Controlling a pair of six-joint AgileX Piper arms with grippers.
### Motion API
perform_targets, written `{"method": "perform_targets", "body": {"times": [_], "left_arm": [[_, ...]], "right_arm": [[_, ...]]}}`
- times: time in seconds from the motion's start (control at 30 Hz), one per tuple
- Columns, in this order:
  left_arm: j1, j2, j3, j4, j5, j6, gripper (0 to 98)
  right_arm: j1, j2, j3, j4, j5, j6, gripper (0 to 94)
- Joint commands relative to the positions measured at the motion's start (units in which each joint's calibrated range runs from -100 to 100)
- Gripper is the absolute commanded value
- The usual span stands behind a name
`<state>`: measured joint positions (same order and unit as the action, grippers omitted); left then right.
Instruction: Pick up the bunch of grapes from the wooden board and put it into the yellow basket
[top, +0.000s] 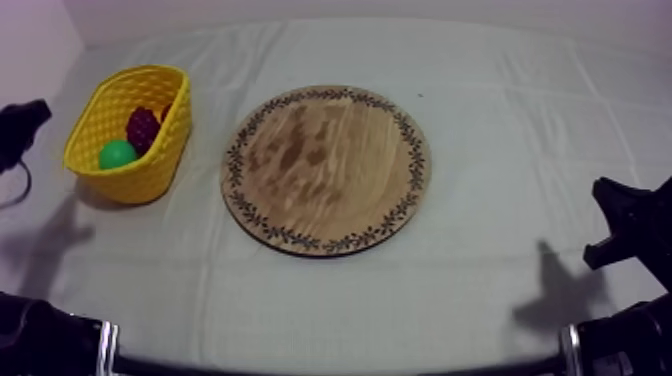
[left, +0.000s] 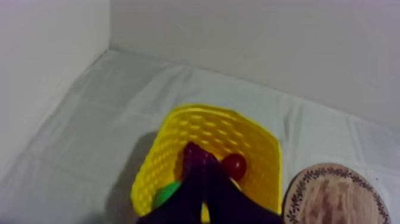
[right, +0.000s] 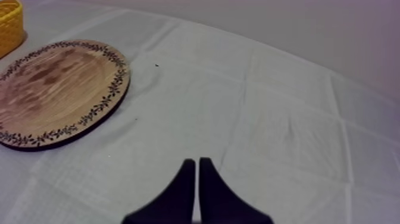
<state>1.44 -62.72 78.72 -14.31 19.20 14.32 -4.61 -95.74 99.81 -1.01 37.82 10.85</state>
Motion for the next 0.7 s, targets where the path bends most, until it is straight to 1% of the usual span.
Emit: {"method": "perform_targets", "body": {"times": [0.0, 0.13, 0.2, 0.23, 0.37, 0.47, 0.53, 0.67], "left_arm": [[0.51, -14.21, 10.07, -0.06, -0.26, 0.17, 0.0], [1.34, -21.73, 15.49, -0.05, 1.7, -0.29, 0.0], [1.68, -24.25, 16.8, 0.15, 3.25, -0.56, 0.0], [1.82, -25.32, 17.61, 0.6, 3.35, -1.07, 0.0], [1.65, -28.82, 20.11, 4.96, 4.19, -5.92, 0.0], [1.07, -31.15, 20.81, 7.84, 6.23, -9.32, 0.0], [0.86, -32.38, 20.99, 9.08, 7.95, -10.91, 0.0], [0.97, -34.74, 21.1, 10.71, 10.24, -12.59, 0.0]], "right_arm": [[0.02, -0.01, -0.03, 0.01, 0.0, 0.07, 0.4], [0.02, -0.01, -0.03, 0.01, 0.0, 0.07, 0.4], [0.02, -0.01, -0.03, 0.01, 0.0, 0.07, 0.4], [0.02, -0.01, -0.03, 0.01, 0.0, 0.07, 0.4], [0.02, -0.01, -0.03, 0.01, 0.0, 0.07, 0.4], [0.02, -0.01, -0.03, 0.01, 0.0, 0.07, 0.4], [0.02, -0.01, -0.03, 0.01, 0.0, 0.07, 0.4], [0.02, -0.01, -0.03, 0.01, 0.0, 0.07, 0.4]]}}
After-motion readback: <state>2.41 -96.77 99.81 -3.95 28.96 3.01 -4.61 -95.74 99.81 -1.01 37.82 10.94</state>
